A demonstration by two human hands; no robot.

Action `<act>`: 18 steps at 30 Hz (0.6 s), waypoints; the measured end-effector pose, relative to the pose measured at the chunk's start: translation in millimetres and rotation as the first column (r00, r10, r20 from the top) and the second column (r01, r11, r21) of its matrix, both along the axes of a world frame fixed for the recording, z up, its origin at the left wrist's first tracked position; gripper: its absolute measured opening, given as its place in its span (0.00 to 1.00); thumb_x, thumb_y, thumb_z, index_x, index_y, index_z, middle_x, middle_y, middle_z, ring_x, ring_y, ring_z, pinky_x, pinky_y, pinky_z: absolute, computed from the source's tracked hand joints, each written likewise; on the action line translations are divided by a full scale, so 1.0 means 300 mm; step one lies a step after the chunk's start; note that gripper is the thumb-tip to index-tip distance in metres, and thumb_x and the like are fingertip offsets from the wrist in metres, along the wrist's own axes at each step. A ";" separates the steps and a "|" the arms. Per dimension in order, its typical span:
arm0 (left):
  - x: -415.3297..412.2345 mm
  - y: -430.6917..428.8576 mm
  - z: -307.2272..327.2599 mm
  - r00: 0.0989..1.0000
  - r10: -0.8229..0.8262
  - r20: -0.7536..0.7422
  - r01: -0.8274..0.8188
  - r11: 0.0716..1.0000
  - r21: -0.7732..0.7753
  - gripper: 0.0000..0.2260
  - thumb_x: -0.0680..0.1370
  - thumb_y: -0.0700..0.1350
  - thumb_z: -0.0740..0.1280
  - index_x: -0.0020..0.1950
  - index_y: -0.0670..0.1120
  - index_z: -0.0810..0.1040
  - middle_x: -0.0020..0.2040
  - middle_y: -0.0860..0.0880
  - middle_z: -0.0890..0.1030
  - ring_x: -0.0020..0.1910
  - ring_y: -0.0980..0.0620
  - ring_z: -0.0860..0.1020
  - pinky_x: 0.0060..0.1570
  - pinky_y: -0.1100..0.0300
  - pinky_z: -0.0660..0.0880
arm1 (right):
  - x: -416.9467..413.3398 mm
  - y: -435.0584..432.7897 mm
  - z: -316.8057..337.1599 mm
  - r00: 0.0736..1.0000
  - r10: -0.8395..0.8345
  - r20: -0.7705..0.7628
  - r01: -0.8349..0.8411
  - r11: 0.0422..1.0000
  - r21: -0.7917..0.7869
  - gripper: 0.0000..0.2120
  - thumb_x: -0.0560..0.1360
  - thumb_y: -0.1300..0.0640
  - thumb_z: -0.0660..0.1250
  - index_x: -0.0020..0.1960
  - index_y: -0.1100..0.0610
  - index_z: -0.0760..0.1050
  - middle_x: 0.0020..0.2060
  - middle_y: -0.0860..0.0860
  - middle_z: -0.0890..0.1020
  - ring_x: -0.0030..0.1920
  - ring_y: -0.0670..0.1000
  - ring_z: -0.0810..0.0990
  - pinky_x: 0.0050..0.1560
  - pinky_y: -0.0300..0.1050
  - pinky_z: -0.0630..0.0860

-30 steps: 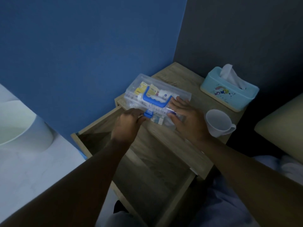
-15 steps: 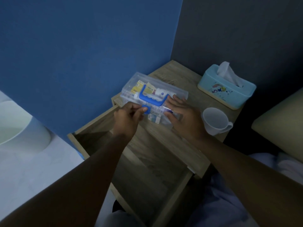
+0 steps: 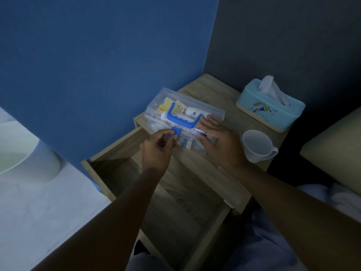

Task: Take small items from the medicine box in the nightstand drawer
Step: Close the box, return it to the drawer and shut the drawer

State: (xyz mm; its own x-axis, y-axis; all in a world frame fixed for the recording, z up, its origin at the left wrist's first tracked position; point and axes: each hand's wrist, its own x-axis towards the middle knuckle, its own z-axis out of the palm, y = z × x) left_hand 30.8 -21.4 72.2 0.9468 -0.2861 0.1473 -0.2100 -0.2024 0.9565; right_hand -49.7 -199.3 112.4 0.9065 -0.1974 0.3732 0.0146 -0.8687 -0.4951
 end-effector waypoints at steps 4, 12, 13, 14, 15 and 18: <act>0.003 -0.009 -0.001 0.999 0.041 0.025 -0.043 0.992 0.119 0.12 0.74 0.50 0.72 0.56 0.54 0.77 0.47 0.58 0.82 0.48 0.67 0.81 0.44 0.70 0.79 | -0.002 0.001 0.001 1.000 -0.001 0.002 0.001 1.000 -0.005 0.17 0.78 0.59 0.70 0.66 0.62 0.77 0.67 0.57 0.79 0.72 0.53 0.73 0.74 0.56 0.68; -0.020 -0.019 -0.036 0.992 0.038 0.117 -0.057 0.985 0.165 0.09 0.78 0.49 0.67 0.58 0.53 0.76 0.44 0.62 0.78 0.46 0.80 0.74 0.43 0.86 0.65 | -0.002 -0.005 -0.004 1.000 0.004 0.020 -0.004 1.000 -0.007 0.18 0.77 0.59 0.71 0.65 0.62 0.77 0.66 0.57 0.79 0.71 0.52 0.74 0.74 0.54 0.68; -0.014 -0.019 -0.043 0.993 0.023 0.119 -0.045 0.983 0.181 0.08 0.79 0.49 0.66 0.57 0.52 0.77 0.45 0.60 0.79 0.47 0.78 0.75 0.44 0.84 0.67 | -0.001 -0.005 -0.005 1.000 0.006 0.021 -0.005 1.000 -0.010 0.18 0.77 0.59 0.71 0.65 0.62 0.77 0.66 0.57 0.79 0.71 0.52 0.74 0.74 0.54 0.68; -0.009 -0.019 -0.049 0.993 0.003 0.121 -0.027 0.980 0.197 0.06 0.79 0.49 0.66 0.56 0.53 0.77 0.45 0.59 0.79 0.47 0.76 0.75 0.44 0.83 0.69 | 0.000 -0.005 -0.007 1.000 0.006 0.021 -0.006 1.000 -0.015 0.18 0.77 0.59 0.71 0.65 0.62 0.77 0.66 0.57 0.79 0.71 0.52 0.73 0.74 0.54 0.68; -0.005 -0.021 -0.051 0.993 -0.018 0.120 -0.008 0.977 0.213 0.04 0.79 0.49 0.66 0.53 0.54 0.78 0.44 0.60 0.79 0.47 0.75 0.76 0.44 0.82 0.69 | 0.000 -0.006 -0.007 1.000 0.006 0.022 -0.005 1.000 -0.018 0.18 0.78 0.59 0.71 0.66 0.62 0.77 0.66 0.56 0.79 0.71 0.52 0.73 0.74 0.53 0.68; 0.007 -0.023 -0.048 0.991 -0.071 0.116 0.039 0.965 0.260 0.03 0.79 0.48 0.66 0.49 0.56 0.77 0.41 0.61 0.78 0.44 0.72 0.77 0.41 0.79 0.71 | -0.002 -0.009 -0.005 1.000 0.004 0.015 -0.004 1.000 0.007 0.18 0.77 0.59 0.71 0.66 0.61 0.77 0.67 0.56 0.79 0.72 0.51 0.73 0.75 0.53 0.67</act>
State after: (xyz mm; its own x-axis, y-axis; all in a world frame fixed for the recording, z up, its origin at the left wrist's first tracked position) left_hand 33.0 -28.3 58.0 0.9078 -0.3806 0.1763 -0.3403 -0.4226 0.8400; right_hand -50.3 -202.1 111.0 0.9017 -0.1967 0.3851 0.0254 -0.8649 -0.5013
